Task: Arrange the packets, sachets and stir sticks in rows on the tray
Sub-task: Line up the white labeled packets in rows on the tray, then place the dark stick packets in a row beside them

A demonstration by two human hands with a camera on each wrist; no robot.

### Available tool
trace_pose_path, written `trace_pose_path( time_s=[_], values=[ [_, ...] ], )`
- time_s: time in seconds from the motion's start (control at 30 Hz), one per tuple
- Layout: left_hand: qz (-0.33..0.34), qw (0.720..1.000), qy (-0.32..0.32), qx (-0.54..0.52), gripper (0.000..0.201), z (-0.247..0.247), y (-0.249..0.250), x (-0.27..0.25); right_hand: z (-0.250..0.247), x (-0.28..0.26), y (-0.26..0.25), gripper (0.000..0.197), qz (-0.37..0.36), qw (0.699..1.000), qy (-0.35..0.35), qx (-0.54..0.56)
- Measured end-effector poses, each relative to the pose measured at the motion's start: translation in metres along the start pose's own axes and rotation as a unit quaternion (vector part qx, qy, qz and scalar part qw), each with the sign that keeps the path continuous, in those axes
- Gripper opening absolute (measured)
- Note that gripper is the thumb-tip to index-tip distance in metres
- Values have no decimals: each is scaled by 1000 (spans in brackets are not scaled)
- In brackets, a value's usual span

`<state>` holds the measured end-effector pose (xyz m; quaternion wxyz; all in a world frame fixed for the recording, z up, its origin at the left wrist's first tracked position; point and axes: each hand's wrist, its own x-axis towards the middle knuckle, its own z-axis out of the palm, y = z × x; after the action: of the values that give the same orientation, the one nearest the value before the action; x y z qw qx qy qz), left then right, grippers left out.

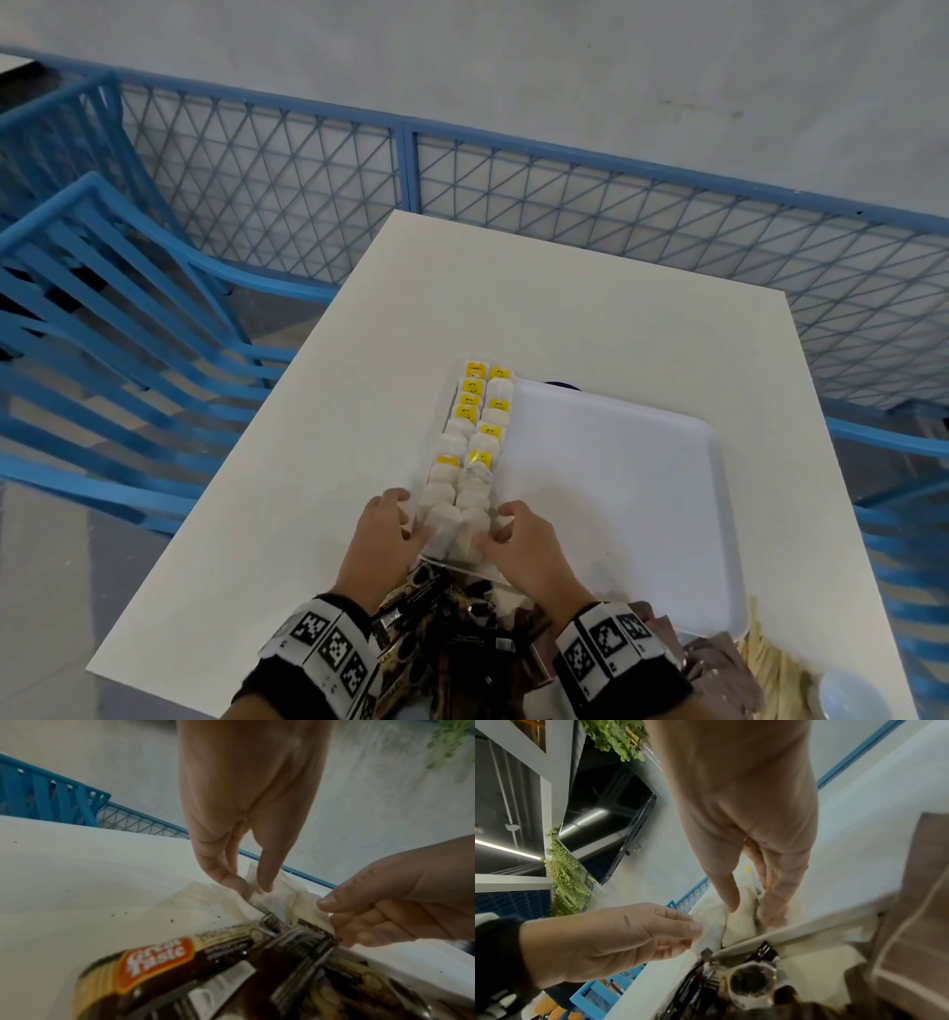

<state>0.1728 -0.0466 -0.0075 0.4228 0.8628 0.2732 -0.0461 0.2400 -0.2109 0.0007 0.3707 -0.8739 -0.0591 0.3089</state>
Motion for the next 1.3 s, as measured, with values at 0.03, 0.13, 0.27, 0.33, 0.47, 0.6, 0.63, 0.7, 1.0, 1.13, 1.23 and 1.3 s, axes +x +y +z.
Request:
trace_pose_path(
  time_s=[0.03,0.13,0.27,0.33,0.47,0.6,0.63,0.7,1.0,1.13,1.23,1.3],
  values=[
    [6,1000,-9,10,30,1,0,1,1,0,-2,48,-2,1000,-8,3],
    [38,998,-10,42,7,1,3,3,4,-2,-7,44,-20,1000,-17,-5],
    [66,995,-28,75,18,2,0,1,4,-2,-7,39,-31,999,-16,-19],
    [74,990,-68,95,26,1,0,-1,2,-4,-5,42,-35,999,-12,-20],
    [44,988,-105,107,47,-19,2,-3,-6,-9,4,49,-33,999,-7,-32],
    [13,988,-112,109,44,-51,-6,-15,-11,-24,8,31,-99,990,-32,-98],
    [18,985,-122,121,41,-58,-9,-21,-10,-29,6,28,-128,984,-48,-118],
    [32,977,-153,146,37,-68,-14,-35,-6,-39,0,26,-185,968,-79,-153],
    [22,935,-204,288,43,-41,-27,-91,42,-34,-23,39,-386,831,-119,-383],
    [42,911,-210,353,42,-26,-30,-93,49,-29,-27,25,-406,786,-124,-449],
    [53,912,-224,338,44,-21,-31,-93,46,-31,-30,23,-402,789,-136,-443],
    [52,918,-238,313,47,-21,-34,-92,38,-37,-33,23,-387,814,-147,-407]
  ],
)
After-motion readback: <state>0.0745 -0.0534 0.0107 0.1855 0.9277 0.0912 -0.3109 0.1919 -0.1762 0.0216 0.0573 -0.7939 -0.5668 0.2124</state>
